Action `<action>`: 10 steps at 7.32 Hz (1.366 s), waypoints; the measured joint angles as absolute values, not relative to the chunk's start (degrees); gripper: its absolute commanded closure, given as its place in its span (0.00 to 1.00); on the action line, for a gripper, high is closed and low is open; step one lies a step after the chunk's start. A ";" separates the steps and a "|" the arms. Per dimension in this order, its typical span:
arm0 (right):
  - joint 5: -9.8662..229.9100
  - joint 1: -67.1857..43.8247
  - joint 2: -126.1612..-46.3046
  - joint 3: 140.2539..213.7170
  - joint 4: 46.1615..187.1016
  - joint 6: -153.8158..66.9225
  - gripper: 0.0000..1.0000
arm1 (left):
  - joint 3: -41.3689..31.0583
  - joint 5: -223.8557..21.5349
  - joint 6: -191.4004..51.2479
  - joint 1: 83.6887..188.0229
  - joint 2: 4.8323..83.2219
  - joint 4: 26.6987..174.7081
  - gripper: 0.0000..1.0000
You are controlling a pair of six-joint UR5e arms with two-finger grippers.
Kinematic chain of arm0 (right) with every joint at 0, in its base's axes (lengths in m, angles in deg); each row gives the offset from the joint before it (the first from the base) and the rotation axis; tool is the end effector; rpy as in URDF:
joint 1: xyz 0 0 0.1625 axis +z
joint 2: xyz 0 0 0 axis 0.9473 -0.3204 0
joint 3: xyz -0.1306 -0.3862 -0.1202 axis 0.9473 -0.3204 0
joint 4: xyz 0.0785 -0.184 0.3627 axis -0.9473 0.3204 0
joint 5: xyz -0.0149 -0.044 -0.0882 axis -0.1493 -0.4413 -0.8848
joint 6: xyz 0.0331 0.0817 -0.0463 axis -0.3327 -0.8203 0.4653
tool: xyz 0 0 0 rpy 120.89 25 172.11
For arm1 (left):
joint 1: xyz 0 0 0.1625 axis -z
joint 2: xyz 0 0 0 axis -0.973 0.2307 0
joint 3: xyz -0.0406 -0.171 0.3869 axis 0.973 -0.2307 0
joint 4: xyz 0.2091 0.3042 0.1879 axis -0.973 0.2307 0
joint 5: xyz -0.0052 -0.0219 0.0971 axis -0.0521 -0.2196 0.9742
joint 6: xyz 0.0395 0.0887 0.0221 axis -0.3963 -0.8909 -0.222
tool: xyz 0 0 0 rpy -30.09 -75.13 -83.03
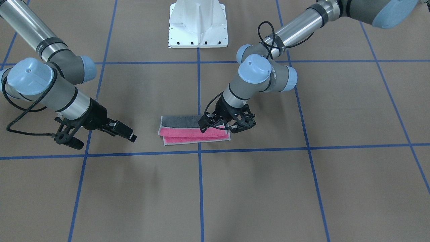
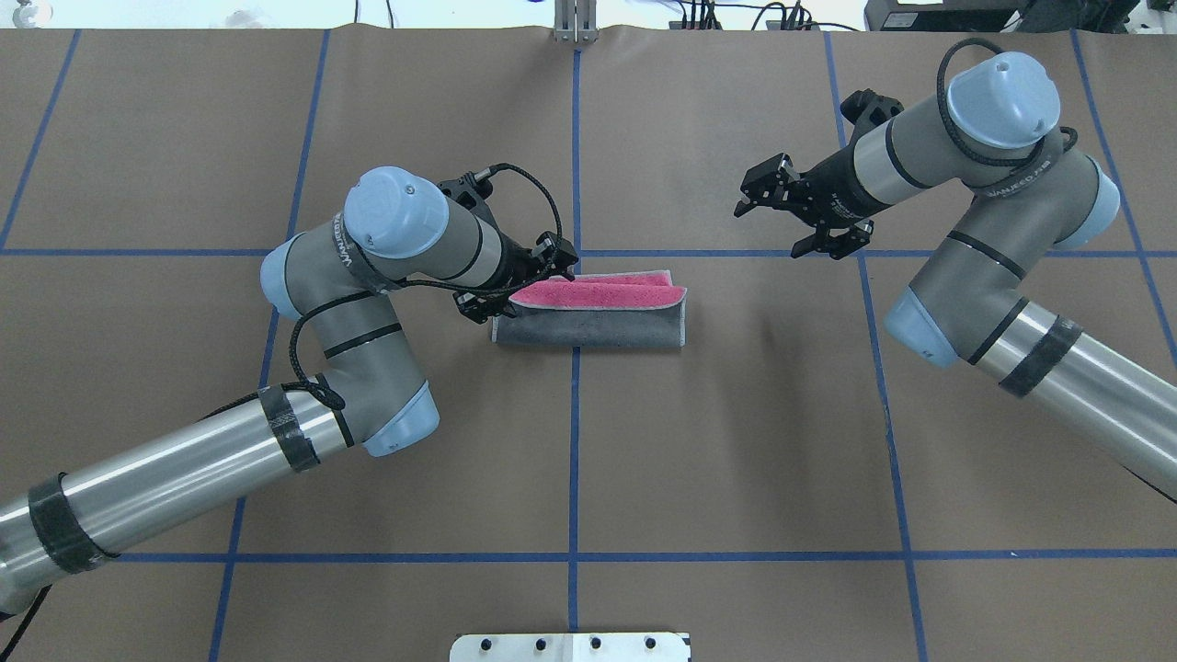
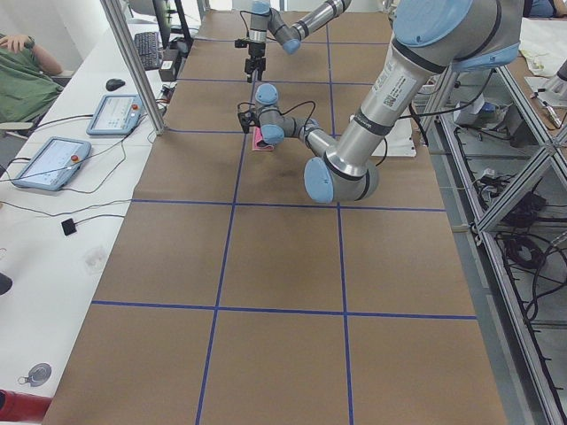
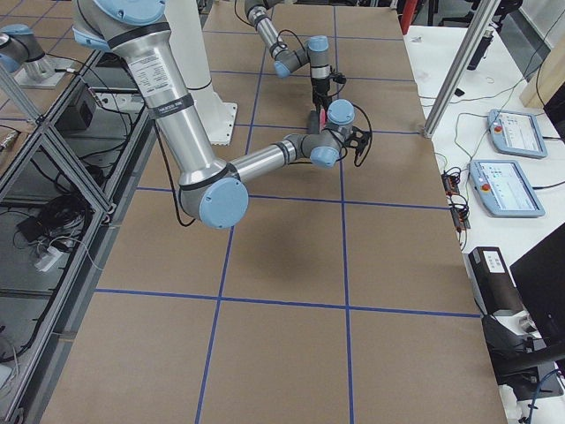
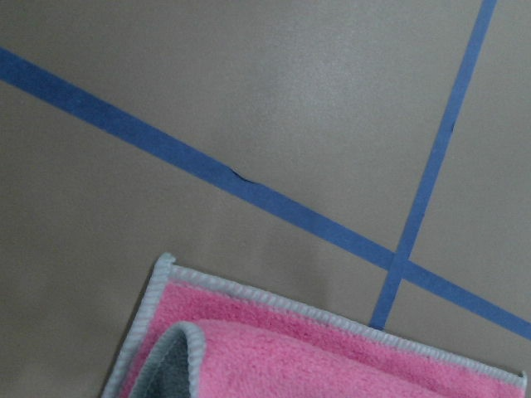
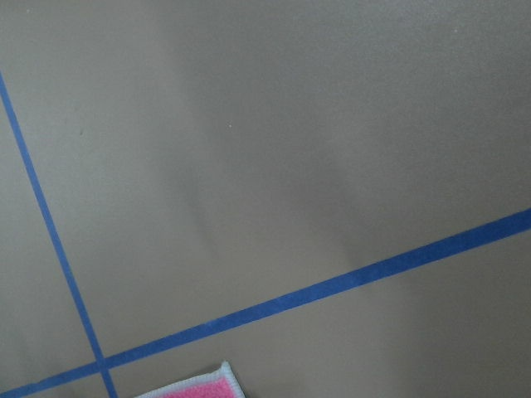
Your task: Fold towel twice with both arms
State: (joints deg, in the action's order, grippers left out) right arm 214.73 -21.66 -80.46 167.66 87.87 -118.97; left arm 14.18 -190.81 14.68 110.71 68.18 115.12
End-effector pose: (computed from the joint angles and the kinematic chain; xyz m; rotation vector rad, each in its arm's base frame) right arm -0.3801 -0.5593 0.3633 -0.1255 -1.1893 0.4400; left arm 0.5865 -0.5136 0.2480 -0.0782 1.1924 -0.4554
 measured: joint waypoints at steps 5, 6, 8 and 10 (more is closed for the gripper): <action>214.71 -21.65 -80.88 167.66 87.87 -118.94 0.00 | 18.48 -190.75 14.69 110.67 71.71 115.80 0.00; 214.69 -21.65 -80.89 167.66 87.87 -118.96 0.00 | 19.36 -190.71 14.68 110.67 72.56 115.86 0.00; 214.68 -21.65 -80.91 167.66 87.87 -118.95 0.00 | 20.01 -190.65 15.22 110.67 73.35 115.93 0.00; 214.72 -21.49 -81.08 167.64 87.81 -118.72 0.00 | 21.12 -190.09 15.47 110.67 74.10 116.54 0.00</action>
